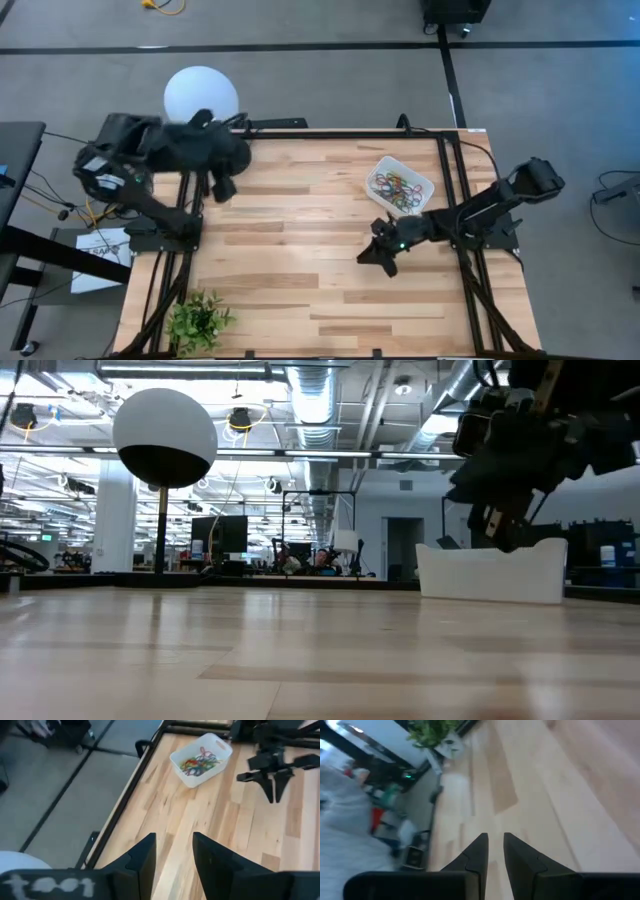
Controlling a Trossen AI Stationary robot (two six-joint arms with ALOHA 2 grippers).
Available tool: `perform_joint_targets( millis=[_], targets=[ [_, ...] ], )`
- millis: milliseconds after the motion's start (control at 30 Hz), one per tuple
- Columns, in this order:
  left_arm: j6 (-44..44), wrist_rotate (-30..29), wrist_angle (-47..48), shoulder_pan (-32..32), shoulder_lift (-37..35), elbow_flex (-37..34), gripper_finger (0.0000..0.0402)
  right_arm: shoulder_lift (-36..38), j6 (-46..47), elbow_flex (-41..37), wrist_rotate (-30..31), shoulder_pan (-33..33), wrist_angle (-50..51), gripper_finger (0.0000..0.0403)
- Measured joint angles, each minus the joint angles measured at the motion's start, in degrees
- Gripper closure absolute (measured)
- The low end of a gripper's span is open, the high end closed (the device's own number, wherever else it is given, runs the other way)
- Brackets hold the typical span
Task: Pick and place items into bin
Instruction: Return to Home Position
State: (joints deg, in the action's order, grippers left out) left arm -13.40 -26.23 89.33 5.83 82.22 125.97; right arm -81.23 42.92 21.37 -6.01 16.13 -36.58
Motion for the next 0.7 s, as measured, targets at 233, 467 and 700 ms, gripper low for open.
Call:
perform_joint_targets(
  millis=[233,467,700],
  targets=[
    [-8.58,-7.69,-10.01,9.45,-13.92,-25.22,0.0283,5.04,-2.64,-0.02,-9.0,-2.48,0.54,0.0349],
    [-14.41,-5.75,-37.1,16.28,-30.61,-60.33,0.0283,8.24,-3.28,-0.02,-9.09,-4.77,0.57,0.0349],
    [-7.18,8.77,-80.56,21.73,-41.15,-88.81,0.0283,13.26,-5.44,-0.02,-11.91,-8.0,-1.0,0.0349]
  ],
)
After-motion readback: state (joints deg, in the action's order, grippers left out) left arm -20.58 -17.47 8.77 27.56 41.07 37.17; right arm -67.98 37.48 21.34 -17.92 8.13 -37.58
